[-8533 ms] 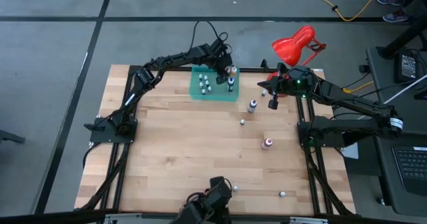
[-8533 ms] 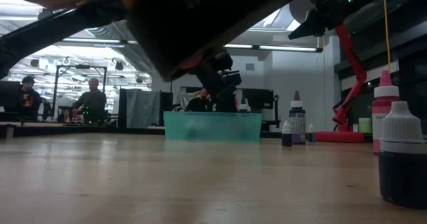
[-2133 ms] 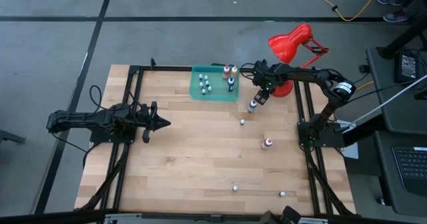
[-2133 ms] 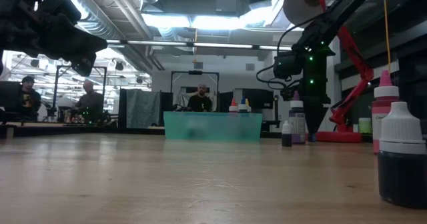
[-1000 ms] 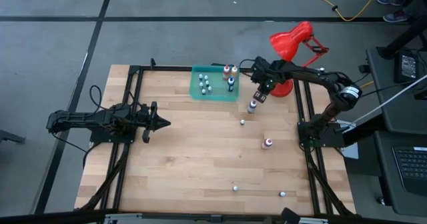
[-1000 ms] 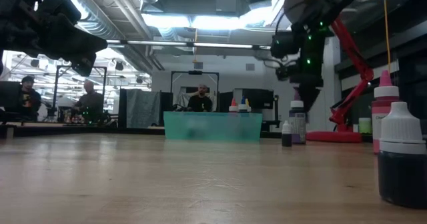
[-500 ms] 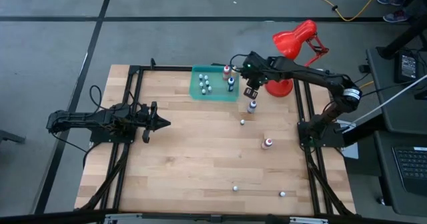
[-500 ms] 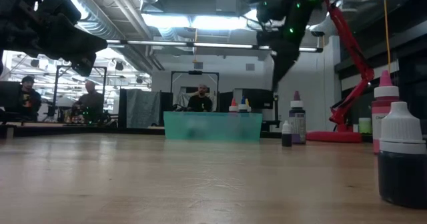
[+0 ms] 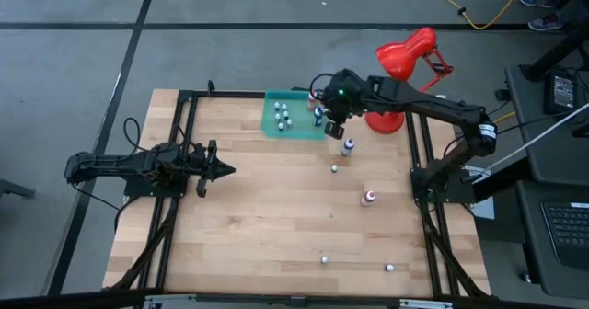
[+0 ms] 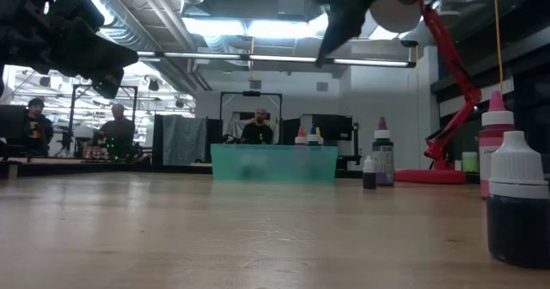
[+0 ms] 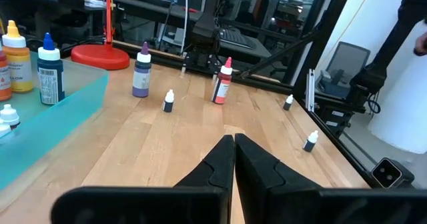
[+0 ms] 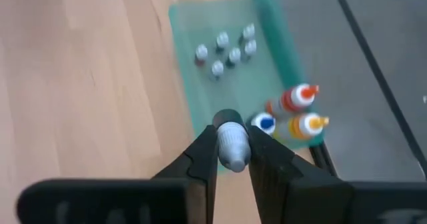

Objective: Pick & Place food coloring
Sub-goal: Put the top right small blue food coloring bottle into the bin

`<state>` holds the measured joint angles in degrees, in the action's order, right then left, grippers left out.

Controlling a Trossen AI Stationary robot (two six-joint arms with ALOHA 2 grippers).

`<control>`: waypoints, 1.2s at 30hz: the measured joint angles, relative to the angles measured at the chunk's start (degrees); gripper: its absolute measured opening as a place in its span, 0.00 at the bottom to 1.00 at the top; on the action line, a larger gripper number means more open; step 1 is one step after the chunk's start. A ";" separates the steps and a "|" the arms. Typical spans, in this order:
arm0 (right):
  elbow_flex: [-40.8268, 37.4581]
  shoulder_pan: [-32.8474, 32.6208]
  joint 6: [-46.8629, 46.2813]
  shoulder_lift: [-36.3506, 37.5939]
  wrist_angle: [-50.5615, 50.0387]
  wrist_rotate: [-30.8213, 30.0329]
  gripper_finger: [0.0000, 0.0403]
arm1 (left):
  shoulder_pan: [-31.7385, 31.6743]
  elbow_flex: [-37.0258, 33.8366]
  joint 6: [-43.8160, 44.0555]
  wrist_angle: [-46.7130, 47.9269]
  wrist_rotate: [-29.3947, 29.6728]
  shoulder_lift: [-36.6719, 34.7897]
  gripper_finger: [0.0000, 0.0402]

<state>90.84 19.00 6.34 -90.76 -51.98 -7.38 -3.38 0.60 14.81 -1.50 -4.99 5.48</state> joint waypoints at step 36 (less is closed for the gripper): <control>21.41 5.55 16.12 -37.03 0.97 4.75 0.20 | 0.02 0.02 0.00 0.02 0.02 0.00 0.02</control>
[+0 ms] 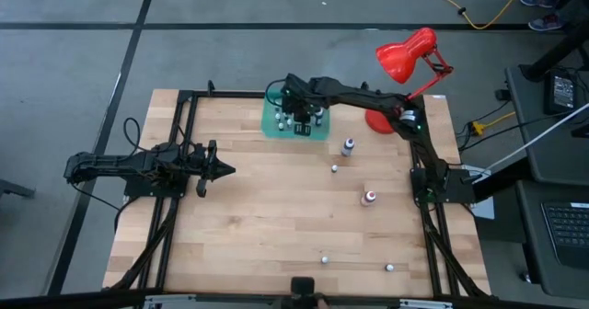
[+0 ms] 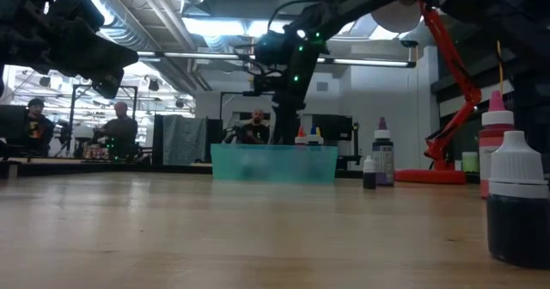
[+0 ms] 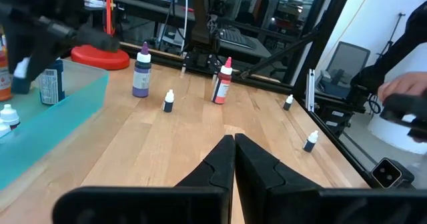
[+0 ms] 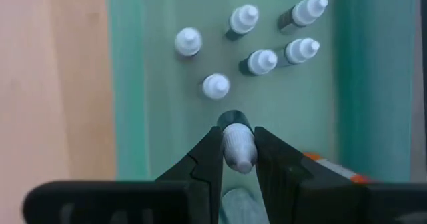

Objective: Pick & Place food coloring
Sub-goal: Put the top right small blue food coloring bottle into the bin

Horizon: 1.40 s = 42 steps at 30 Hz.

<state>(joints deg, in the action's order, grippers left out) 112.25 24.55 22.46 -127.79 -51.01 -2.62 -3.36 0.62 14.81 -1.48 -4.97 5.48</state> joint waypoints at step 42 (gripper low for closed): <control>0.00 1.17 -0.92 -6.31 -0.54 7.36 0.20 | -0.01 0.00 0.00 -0.01 0.00 -0.01 0.02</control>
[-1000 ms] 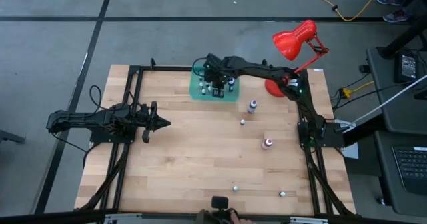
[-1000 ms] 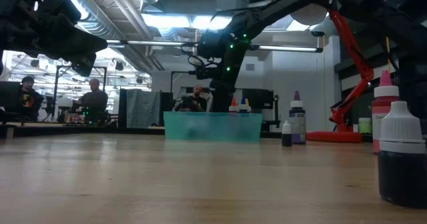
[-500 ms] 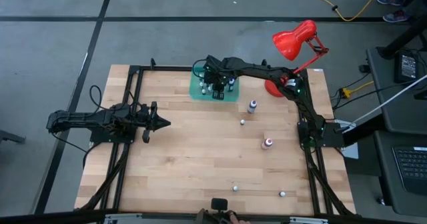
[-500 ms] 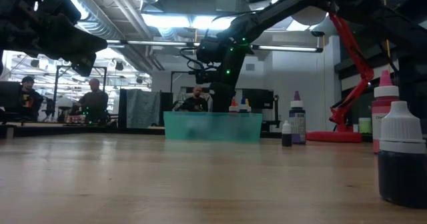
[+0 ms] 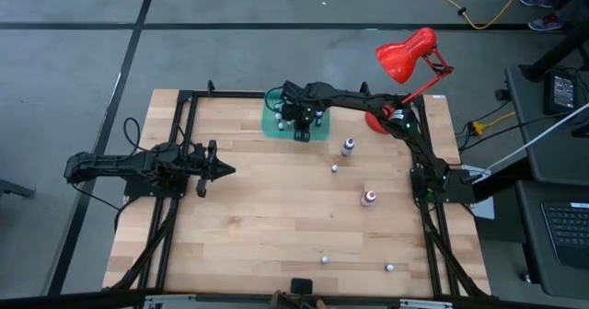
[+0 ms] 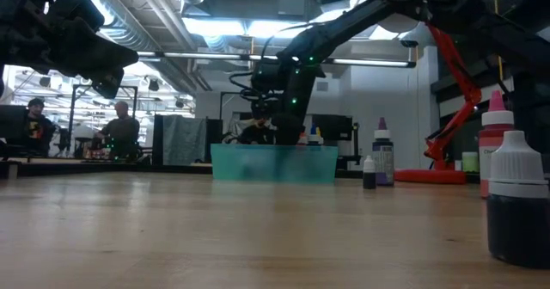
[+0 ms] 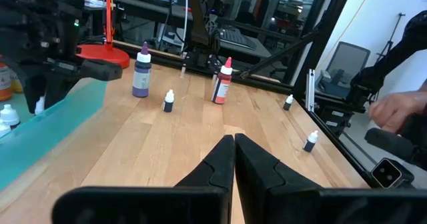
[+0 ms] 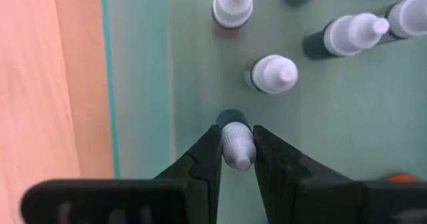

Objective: Pick & Place food coloring
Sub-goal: Put the top right small blue food coloring bottle into the bin

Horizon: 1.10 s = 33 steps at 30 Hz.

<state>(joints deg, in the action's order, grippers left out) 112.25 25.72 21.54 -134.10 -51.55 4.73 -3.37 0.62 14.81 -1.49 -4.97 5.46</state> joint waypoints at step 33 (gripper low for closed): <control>0.57 -0.18 0.00 -0.31 2.45 1.40 0.29 | -0.01 0.00 0.00 0.00 0.00 0.01 0.02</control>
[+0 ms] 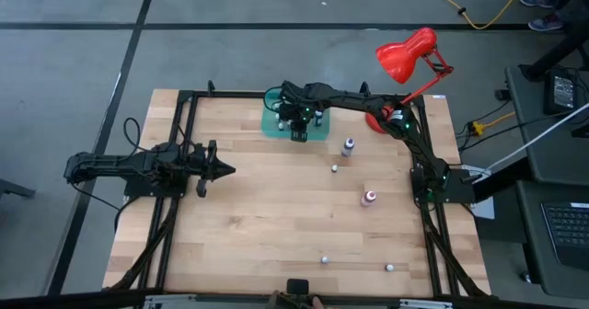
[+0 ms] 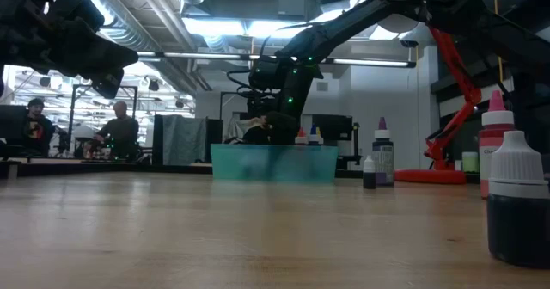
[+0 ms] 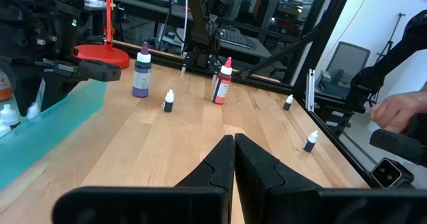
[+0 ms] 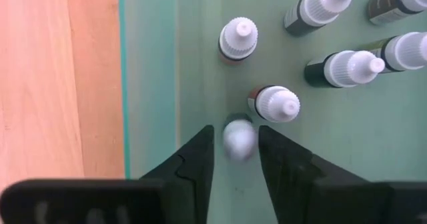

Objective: Pick & Place food coloring
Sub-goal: Put the top right small blue food coloring bottle into the bin, then put the purple food coloring bottle into the bin

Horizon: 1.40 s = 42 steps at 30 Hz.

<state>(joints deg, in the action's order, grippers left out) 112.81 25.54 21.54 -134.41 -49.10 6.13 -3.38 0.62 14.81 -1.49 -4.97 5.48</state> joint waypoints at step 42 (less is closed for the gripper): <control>-16.81 -10.62 -21.46 38.41 -26.17 -18.68 0.28 | 0.00 0.00 0.00 -0.03 0.00 0.00 0.02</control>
<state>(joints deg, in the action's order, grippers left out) 96.00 14.92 0.08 -96.00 -75.27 -12.55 -3.38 0.62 14.81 -1.52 -4.97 5.48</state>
